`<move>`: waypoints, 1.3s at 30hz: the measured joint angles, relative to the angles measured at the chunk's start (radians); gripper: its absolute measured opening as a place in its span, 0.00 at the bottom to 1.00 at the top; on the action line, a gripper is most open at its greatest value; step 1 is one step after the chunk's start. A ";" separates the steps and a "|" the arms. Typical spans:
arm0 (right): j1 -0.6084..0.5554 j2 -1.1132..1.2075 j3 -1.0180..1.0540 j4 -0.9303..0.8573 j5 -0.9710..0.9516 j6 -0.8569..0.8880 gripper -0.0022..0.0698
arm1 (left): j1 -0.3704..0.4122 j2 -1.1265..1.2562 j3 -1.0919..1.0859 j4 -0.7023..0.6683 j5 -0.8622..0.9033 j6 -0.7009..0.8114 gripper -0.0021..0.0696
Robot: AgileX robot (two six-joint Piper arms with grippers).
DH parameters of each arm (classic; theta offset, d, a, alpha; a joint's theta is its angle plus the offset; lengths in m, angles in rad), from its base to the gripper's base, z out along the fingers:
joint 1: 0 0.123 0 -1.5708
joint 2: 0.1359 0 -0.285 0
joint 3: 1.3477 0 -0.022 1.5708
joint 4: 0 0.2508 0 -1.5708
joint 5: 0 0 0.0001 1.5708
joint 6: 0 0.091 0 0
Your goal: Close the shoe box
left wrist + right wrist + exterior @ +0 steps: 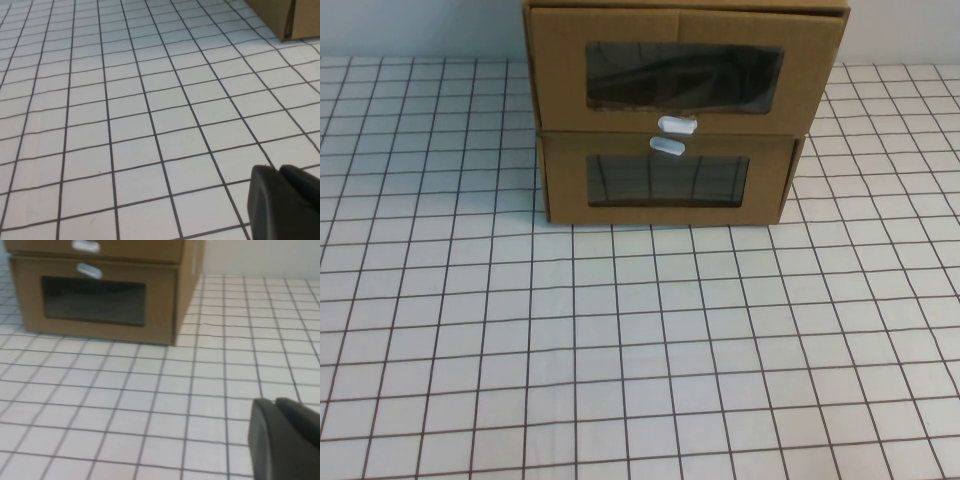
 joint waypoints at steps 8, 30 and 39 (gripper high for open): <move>-0.117 -0.007 0.232 -0.004 -0.128 0.042 0.01 | 0.000 -0.002 0.000 0.000 0.000 0.000 0.02; -0.118 -0.009 0.244 0.006 -0.161 0.048 0.01 | 0.000 -0.002 0.000 0.000 0.000 0.000 0.02; -0.118 -0.009 0.245 0.006 -0.165 0.048 0.01 | 0.000 -0.002 0.000 0.000 0.000 0.000 0.02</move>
